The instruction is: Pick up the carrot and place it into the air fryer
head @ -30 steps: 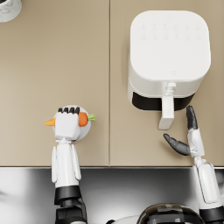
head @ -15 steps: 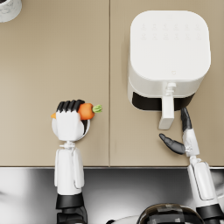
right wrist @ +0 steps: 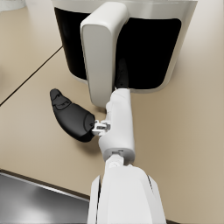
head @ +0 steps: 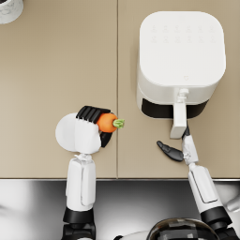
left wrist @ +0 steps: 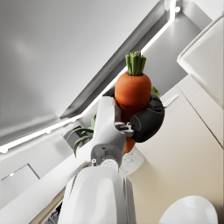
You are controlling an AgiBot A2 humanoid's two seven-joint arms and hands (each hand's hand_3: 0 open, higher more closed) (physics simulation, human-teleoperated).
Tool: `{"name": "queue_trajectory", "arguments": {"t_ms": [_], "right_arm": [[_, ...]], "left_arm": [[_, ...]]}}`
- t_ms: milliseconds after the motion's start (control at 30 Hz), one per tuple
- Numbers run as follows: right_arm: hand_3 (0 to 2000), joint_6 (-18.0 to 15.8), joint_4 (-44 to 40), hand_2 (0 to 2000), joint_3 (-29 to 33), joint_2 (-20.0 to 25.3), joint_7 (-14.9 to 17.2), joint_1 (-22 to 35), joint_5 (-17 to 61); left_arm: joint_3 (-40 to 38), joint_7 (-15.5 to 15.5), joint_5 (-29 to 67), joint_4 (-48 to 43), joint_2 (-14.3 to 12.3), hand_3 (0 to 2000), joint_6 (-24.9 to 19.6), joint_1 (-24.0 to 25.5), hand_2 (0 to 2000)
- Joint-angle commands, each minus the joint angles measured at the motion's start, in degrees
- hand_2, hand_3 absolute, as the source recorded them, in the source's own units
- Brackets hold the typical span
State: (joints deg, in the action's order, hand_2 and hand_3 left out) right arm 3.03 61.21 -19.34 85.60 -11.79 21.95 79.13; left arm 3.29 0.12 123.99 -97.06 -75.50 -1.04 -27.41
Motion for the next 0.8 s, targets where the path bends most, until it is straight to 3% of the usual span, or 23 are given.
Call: {"name": "queue_trajectory", "arguments": {"t_ms": [33,67,200,500,600,800], "right_arm": [[327,-0.40,1.86,1361,-1.44,0.30,-0.42,1.10,0.04],[653,-0.15,3.14,2000,-1.68,-0.04,1.68,0.91,0.04],[1960,4.40,7.91,2000,-3.08,-0.90,8.89,0.54,0.06],[2000,0.56,38.35,2000,-3.78,-12.35,11.95,-14.91,0.00],[2000,-3.98,46.59,2000,-6.57,-17.66,12.35,-20.07,0.04],[2000,-2.75,58.36,2000,-15.01,-27.00,12.05,-25.57,0.10]], "left_arm": [[1.59,0.00,-0.06,0.30,-0.32,2000,0.00,-0.95,2000],[2.51,0.00,-0.11,0.89,-0.49,2000,0.00,-1.16,2000],[5.68,0.02,-0.19,3.58,-1.48,2000,-0.02,-2.69,2000],[11.03,0.02,-0.20,9.01,-5.78,2000,-0.14,-10.23,2000],[13.78,0.03,-0.21,10.02,-7.04,2000,-0.08,-11.91,2000],[21.15,0.04,-0.22,12.76,-10.09,2000,-0.10,-15.33,2000]]}}
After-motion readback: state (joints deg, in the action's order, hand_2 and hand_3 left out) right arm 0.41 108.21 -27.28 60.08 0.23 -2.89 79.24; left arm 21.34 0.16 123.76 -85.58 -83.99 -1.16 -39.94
